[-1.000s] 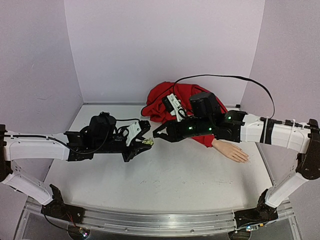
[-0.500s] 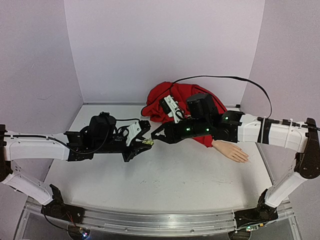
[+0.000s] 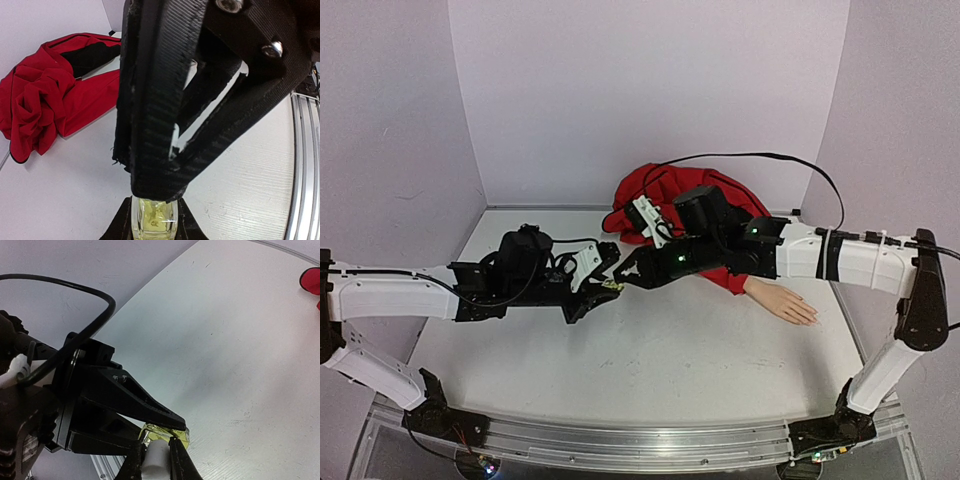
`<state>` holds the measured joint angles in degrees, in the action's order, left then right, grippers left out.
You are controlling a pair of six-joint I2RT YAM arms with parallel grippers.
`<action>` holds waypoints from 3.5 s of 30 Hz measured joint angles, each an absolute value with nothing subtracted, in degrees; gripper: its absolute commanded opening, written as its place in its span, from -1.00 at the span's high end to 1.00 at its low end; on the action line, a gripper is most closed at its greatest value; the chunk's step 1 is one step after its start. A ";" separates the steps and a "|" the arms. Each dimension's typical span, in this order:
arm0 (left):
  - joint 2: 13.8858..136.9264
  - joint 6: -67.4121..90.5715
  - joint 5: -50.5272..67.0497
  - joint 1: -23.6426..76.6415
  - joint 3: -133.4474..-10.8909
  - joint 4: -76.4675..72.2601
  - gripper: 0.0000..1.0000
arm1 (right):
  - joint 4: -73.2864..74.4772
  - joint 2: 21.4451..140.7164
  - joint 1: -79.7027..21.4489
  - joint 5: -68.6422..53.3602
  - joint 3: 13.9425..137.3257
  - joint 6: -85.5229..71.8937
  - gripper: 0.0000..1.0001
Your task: Paint the nails
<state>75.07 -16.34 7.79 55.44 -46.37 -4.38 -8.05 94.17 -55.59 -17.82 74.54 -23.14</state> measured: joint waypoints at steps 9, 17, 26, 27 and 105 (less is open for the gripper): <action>75.20 -16.73 4.91 55.44 -46.48 -1.43 1.00 | -5.98 97.84 -55.92 -17.02 77.73 -26.02 0.81; 75.92 -13.21 5.15 55.94 -46.57 -2.61 1.00 | -5.80 98.06 -56.58 -13.87 77.71 -28.40 0.24; 75.92 -8.56 5.85 56.31 -46.26 -5.65 1.00 | -5.76 91.96 -56.25 -13.08 75.64 -28.47 -0.44; 75.83 -8.21 5.87 56.31 -46.04 -6.07 1.00 | -5.78 90.76 -56.14 -13.30 75.13 -28.27 -0.53; 76.79 1.15 5.72 50.35 -47.09 -4.12 1.00 | -11.38 101.19 -62.98 11.44 81.10 -38.30 -0.15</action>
